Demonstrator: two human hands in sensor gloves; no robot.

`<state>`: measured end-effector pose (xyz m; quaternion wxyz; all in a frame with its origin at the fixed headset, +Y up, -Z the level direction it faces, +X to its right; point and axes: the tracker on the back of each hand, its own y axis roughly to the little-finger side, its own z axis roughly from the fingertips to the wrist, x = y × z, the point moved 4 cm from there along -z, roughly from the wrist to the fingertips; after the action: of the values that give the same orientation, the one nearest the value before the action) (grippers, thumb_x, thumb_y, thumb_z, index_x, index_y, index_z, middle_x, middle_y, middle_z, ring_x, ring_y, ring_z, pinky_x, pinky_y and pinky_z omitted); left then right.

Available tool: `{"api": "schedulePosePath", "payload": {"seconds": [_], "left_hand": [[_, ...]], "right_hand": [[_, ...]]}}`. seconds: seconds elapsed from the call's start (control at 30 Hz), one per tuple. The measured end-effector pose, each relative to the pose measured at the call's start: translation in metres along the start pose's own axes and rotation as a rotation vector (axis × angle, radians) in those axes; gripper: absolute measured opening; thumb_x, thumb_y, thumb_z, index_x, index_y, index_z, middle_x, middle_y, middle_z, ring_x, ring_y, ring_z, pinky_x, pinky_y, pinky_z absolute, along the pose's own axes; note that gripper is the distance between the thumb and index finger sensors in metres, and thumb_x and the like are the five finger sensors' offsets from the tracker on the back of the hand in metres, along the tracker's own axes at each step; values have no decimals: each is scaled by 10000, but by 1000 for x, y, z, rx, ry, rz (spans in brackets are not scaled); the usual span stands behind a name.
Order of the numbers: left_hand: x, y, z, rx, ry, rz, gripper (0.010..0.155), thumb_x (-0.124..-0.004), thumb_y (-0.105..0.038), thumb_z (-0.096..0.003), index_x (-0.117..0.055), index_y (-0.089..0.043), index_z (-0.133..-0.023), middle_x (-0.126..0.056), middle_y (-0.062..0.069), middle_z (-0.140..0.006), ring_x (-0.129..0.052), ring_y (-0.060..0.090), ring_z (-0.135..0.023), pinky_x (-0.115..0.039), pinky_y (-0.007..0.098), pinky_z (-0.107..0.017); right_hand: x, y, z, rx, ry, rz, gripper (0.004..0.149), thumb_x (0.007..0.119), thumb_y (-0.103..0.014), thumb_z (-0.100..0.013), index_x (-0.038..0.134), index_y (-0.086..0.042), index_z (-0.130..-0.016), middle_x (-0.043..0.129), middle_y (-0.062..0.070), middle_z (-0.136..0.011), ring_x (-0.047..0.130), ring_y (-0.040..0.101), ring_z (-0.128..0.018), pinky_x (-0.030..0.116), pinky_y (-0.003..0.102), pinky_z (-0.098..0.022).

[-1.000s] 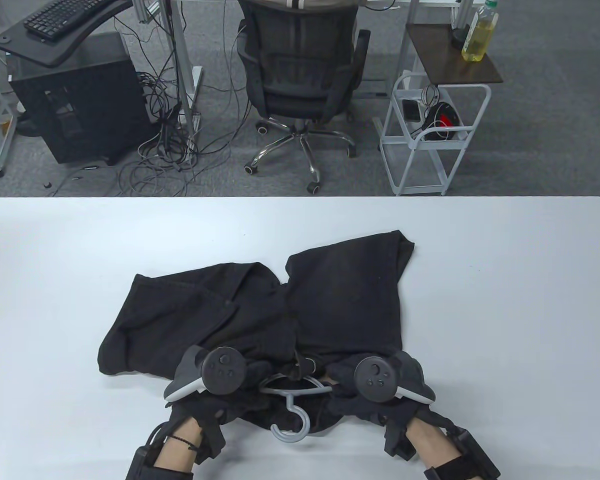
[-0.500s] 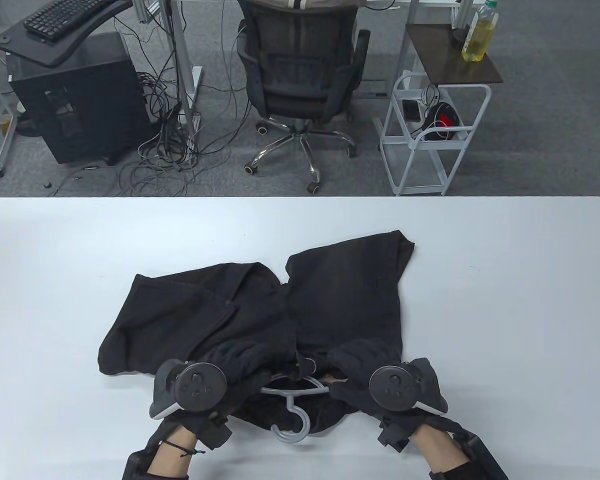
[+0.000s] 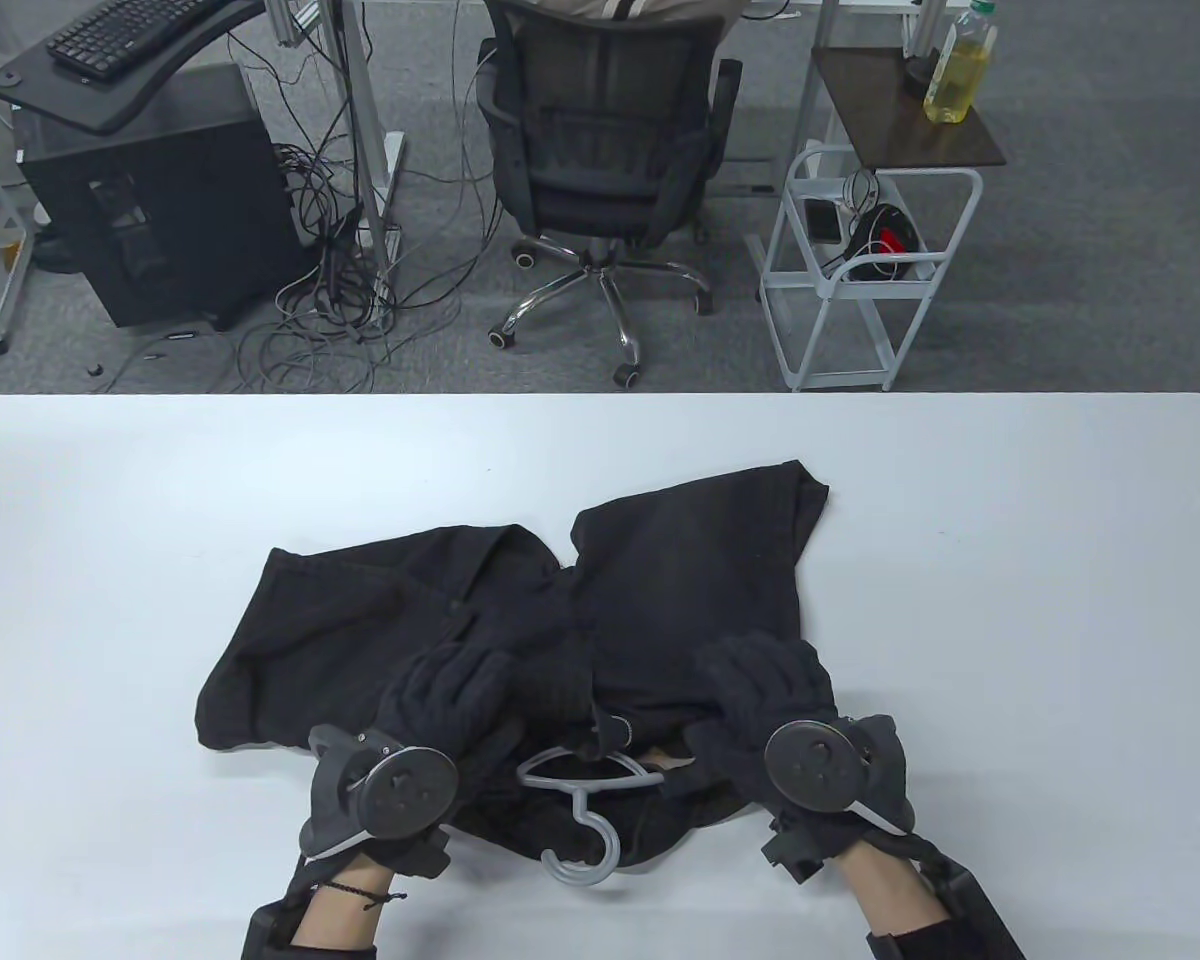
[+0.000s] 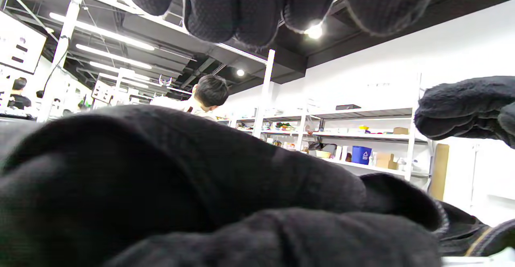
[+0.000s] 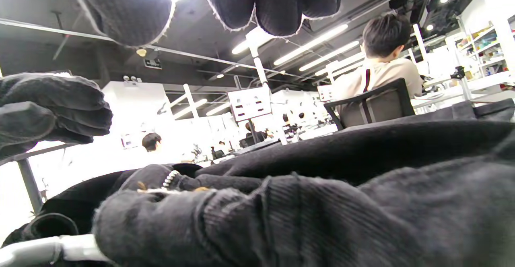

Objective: Hang trousers on hanger

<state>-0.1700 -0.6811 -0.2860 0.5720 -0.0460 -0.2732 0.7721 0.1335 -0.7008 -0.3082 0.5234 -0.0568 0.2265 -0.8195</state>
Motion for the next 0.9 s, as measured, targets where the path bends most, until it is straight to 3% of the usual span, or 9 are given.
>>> {"api": "schedulePosePath", "payload": {"seconds": [0.27,0.53,0.9], "left_hand": [[-8,4,-2,19,69,-29,739,-667,-597,-496,-444,-248,-1109,-484,81,-1172,-517,383,-1074,-502,622,-739],[-22,16,-2,90,210,11,810,-603,-646,-497,-325,-237,-1139,-327,113,-1209,-335,427,-1106,-388,667,-737],[-30,22,-2,122,273,9,821,-593,-661,-493,-332,-229,-1140,-320,123,-1211,-304,435,-1105,-364,677,-730]], "right_hand": [[13,11,-2,51,-97,22,795,672,-639,-398,449,-293,-1078,452,26,-1181,391,302,-1095,218,581,-766],[27,25,-3,121,-205,33,828,655,-654,-393,383,-299,-1090,363,40,-1201,306,316,-1105,166,593,-754],[34,27,-3,131,-254,49,836,638,-658,-395,358,-294,-1094,334,54,-1201,277,327,-1101,160,595,-749]]}}
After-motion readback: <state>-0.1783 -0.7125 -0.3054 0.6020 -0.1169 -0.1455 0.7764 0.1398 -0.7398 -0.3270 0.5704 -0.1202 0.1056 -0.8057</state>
